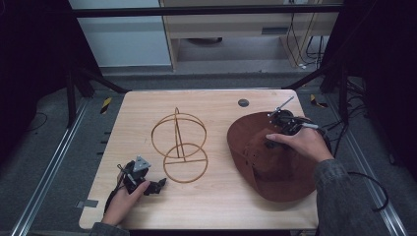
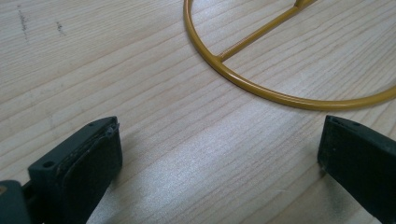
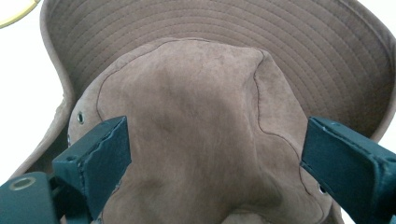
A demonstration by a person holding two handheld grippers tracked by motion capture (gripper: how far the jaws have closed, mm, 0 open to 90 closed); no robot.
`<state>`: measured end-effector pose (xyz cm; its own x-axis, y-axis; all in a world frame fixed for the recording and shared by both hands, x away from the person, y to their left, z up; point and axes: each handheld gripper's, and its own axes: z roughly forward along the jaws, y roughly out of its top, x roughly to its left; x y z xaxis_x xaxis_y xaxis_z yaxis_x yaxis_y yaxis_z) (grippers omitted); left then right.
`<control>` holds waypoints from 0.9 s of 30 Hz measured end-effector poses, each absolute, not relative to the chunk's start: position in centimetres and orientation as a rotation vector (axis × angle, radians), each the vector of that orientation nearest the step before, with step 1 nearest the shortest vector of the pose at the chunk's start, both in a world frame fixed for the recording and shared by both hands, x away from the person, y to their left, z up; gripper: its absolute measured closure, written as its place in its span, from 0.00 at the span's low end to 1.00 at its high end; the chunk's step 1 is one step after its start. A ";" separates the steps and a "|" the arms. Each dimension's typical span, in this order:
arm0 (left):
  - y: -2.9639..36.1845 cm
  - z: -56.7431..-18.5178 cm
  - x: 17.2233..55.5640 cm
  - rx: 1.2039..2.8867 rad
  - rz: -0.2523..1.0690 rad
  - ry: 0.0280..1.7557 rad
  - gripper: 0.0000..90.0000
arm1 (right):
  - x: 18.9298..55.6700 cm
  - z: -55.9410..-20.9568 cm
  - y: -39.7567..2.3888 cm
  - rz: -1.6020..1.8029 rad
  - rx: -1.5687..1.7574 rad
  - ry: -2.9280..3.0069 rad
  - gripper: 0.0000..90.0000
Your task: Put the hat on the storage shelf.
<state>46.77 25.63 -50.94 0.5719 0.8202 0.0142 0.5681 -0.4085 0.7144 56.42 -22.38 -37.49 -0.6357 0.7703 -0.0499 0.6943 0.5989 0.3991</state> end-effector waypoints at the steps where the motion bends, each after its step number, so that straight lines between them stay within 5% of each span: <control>1: 25.6 -50.9 46.8 2.131 0.481 1.103 0.00 | 56.4 -37.5 -22.4 0.512 1.213 2.610 0.09; 27: 25.7 -50.9 46.8 2.135 0.481 1.101 0.00 | 56.8 -39.6 -22.1 0.440 1.207 2.644 0.11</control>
<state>46.78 25.65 -50.92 0.5743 0.8185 0.0163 0.5680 -0.4127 0.7121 56.78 -22.09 -39.56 -0.6461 0.7609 -0.0590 0.7009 0.6222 0.3487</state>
